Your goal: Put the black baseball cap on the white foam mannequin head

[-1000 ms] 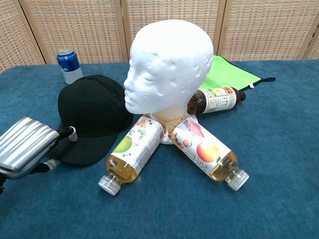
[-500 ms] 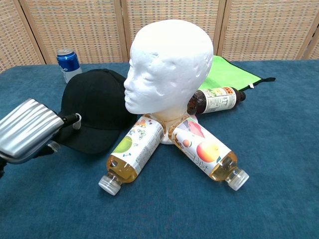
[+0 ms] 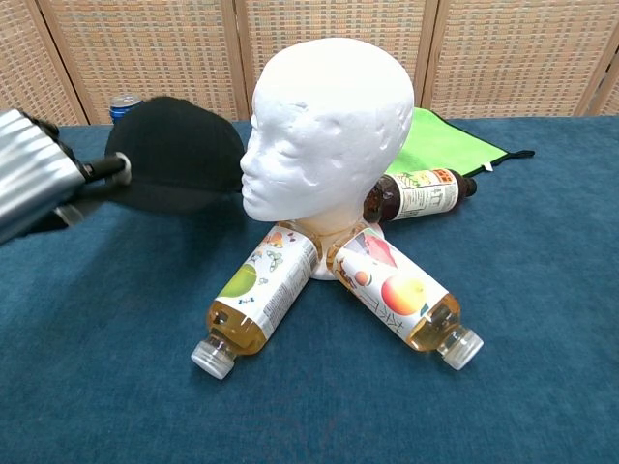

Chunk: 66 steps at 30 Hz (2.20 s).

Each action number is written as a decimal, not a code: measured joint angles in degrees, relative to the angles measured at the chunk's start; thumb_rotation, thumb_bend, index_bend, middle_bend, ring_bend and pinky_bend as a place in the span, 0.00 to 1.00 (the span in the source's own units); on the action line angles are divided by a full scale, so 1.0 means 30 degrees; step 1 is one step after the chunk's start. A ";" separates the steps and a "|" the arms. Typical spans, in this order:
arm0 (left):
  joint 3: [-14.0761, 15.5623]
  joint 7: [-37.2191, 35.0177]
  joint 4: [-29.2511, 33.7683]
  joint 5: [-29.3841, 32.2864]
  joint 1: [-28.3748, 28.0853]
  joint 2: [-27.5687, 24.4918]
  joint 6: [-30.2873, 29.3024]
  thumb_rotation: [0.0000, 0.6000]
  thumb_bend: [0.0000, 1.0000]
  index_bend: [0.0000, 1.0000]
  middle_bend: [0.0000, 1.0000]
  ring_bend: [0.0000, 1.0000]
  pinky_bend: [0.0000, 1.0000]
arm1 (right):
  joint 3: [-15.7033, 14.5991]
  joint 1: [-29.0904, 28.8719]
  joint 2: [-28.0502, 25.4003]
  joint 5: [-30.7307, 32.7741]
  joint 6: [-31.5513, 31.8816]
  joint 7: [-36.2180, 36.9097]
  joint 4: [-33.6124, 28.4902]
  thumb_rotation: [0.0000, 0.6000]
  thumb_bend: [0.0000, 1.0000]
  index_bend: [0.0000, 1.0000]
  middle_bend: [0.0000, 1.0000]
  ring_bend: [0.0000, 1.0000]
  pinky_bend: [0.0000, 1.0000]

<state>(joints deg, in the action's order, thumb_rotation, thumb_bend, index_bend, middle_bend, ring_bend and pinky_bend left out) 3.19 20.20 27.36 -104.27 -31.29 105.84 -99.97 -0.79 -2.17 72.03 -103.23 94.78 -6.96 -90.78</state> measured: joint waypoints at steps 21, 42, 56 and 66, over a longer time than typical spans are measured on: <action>-0.3888 0.2696 1.2045 -0.0033 -0.4124 -0.8920 0.0061 1.00 0.69 0.85 0.99 0.93 0.81 | 0.0109 0.0099 -0.0007 0.0024 0.0299 0.0018 -0.0187 1.00 0.06 0.07 0.00 0.00 0.00; -0.4734 0.3971 1.4858 -0.2494 -0.7321 -0.6802 0.2439 1.00 0.68 0.82 0.99 0.93 0.81 | 0.0306 0.0185 -0.0470 0.0236 0.0668 0.0861 -0.0387 1.00 0.06 0.07 0.00 0.00 0.00; -0.3465 0.2453 1.2347 -0.3442 -0.6736 -0.5557 0.1659 1.00 0.66 0.80 0.99 0.93 0.80 | 0.0293 0.0175 -0.0358 0.0239 0.0542 0.0672 -0.0311 1.00 0.06 0.07 0.00 0.00 0.00; -0.2861 0.1625 1.1243 -0.3726 -0.6345 -0.5262 0.1380 1.00 0.62 0.79 0.98 0.93 0.79 | 0.0270 0.0157 -0.0276 0.0245 0.0440 0.0560 -0.0249 1.00 0.06 0.07 0.00 0.00 0.00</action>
<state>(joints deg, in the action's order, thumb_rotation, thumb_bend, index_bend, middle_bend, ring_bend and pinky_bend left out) -5.40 25.08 61.09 -115.45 -50.33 90.05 -95.83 0.02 -1.70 71.21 -102.50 96.09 -5.27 -91.53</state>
